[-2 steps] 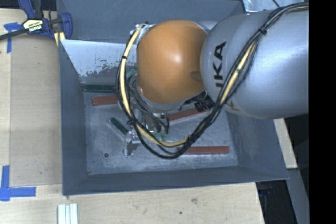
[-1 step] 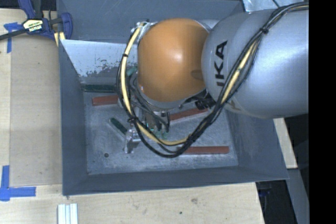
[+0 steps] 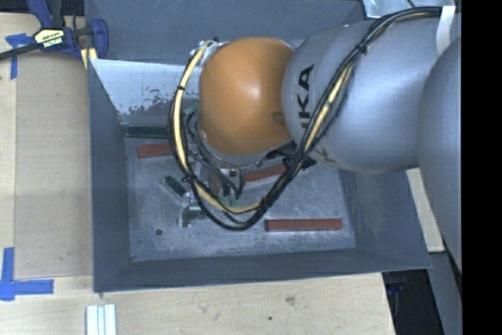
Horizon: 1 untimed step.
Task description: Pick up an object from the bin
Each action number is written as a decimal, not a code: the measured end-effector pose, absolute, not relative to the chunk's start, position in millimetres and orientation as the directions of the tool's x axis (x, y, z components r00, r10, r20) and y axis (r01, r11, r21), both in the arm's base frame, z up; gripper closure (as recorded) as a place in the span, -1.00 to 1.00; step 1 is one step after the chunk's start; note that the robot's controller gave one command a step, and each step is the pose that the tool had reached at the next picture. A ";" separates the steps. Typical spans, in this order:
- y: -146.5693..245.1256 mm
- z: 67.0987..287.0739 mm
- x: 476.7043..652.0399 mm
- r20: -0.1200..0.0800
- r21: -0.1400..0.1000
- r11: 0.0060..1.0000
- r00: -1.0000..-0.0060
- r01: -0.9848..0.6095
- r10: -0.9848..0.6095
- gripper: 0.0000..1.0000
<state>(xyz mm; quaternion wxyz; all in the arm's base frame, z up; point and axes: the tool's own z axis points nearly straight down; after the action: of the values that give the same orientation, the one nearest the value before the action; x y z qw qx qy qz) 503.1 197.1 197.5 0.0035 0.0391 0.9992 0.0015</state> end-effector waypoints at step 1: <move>187.2 124.1 517.8 -0.006 0.002 1.000 -1.000 -0.004 -0.004 -1.00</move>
Offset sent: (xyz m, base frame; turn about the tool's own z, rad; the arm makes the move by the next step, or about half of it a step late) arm 0.0594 -0.0377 -0.1275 0.0619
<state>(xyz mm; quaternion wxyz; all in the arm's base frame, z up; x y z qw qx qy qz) 517.8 187.2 124.1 0.0031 -0.0018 1.0000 0.0009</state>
